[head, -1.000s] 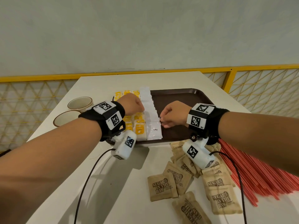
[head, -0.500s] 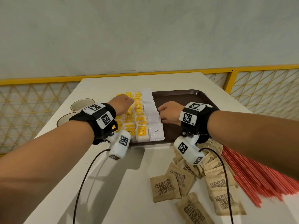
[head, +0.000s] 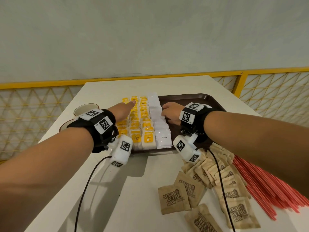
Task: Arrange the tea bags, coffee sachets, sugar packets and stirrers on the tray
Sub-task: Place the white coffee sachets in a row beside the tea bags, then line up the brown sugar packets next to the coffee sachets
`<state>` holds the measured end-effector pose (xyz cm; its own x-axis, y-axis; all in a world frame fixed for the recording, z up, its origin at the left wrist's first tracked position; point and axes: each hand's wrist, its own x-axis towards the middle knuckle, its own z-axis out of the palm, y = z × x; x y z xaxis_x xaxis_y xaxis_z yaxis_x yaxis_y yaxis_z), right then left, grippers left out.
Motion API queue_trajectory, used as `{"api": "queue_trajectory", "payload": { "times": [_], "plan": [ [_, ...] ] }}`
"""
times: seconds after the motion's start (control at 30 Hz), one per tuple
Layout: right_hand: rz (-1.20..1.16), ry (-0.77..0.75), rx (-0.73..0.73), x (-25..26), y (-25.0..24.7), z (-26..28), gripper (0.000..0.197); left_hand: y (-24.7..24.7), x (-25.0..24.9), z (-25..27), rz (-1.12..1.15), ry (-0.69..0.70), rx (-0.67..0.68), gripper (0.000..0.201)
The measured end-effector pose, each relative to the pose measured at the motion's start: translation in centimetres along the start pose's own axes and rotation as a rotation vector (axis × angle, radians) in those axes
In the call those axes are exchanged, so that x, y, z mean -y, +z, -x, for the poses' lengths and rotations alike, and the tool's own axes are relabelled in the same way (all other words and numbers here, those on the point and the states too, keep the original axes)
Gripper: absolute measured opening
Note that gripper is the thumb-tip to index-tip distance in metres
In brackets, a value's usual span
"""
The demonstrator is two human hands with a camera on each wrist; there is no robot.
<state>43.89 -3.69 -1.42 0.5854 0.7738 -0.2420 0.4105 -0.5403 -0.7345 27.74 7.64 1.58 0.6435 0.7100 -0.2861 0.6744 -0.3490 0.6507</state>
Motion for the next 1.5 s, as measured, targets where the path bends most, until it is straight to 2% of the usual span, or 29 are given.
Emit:
{"api": "queue_trajectory", "payload": {
  "times": [0.17, 0.3, 0.4, 0.47, 0.53, 0.6, 0.67, 0.73, 0.83, 0.9, 1.03, 1.2, 1.33, 1.5],
  "plan": [
    [0.043, -0.01, 0.005, 0.5, 0.3, -0.7, 0.045, 0.1, 0.4, -0.6, 0.019, -0.013, 0.008, 0.072],
    [-0.025, 0.018, 0.038, 0.7, -0.6, -0.3, 0.043, -0.1, 0.1, 0.0, 0.013, 0.008, -0.001, 0.065],
    [-0.157, 0.024, 0.06, 1.1, -2.1, 2.7, 0.045, -0.7, -0.4, 1.6, 0.044, 0.128, -0.103, 0.052],
    [-0.167, -0.059, 0.153, 1.3, -3.5, 6.4, 0.039, -1.0, -0.4, 3.3, 0.029, 0.283, -0.176, 0.041],
    [0.069, -0.209, 0.316, 0.9, -4.9, 10.7, 0.035, -0.5, -0.2, 5.5, -0.023, 0.433, -0.127, 0.024],
    [0.501, -0.3, 0.45, 0.2, -5.9, 14.2, 0.038, 0.8, 0.1, 7.8, -0.179, 0.54, 0.069, 0.01],
    [0.898, -0.316, 0.487, -1.1, -6.3, 16.4, 0.043, 3.0, 0.1, 10.0, -0.346, 0.576, 0.292, 0.014],
    [1.059, -0.318, 0.431, -2.8, -6.2, 17.2, 0.049, 5.4, 0.0, 11.6, -0.485, 0.572, 0.426, 0.034],
    [0.967, -0.303, 0.321, -4.6, -5.7, 17.0, 0.064, 8.4, -0.6, 12.6, -0.651, 0.558, 0.465, 0.077],
    [0.913, -0.294, 0.289, -5.0, -4.9, 16.6, 0.078, 9.6, -1.2, 12.9, -0.696, 0.578, 0.423, 0.088],
    [0.927, -0.317, 0.278, -5.1, -3.3, 16.1, 0.092, 10.9, -2.2, 13.5, -0.617, 0.546, 0.387, 0.077],
    [0.914, -0.323, 0.338, -4.7, -2.6, 15.9, 0.082, 11.4, -1.9, 13.8, -0.596, 0.609, 0.379, 0.052],
    [0.944, -0.334, 0.359, -4.4, -2.1, 16.0, 0.084, 11.2, -0.8, 13.3, -0.546, 0.626, 0.361, 0.03],
    [0.93, -0.371, 0.379, -3.7, -0.7, 16.3, 0.075, 10.0, 0.5, 12.9, -0.51, 0.643, 0.33, 0.024]
  ]
}}
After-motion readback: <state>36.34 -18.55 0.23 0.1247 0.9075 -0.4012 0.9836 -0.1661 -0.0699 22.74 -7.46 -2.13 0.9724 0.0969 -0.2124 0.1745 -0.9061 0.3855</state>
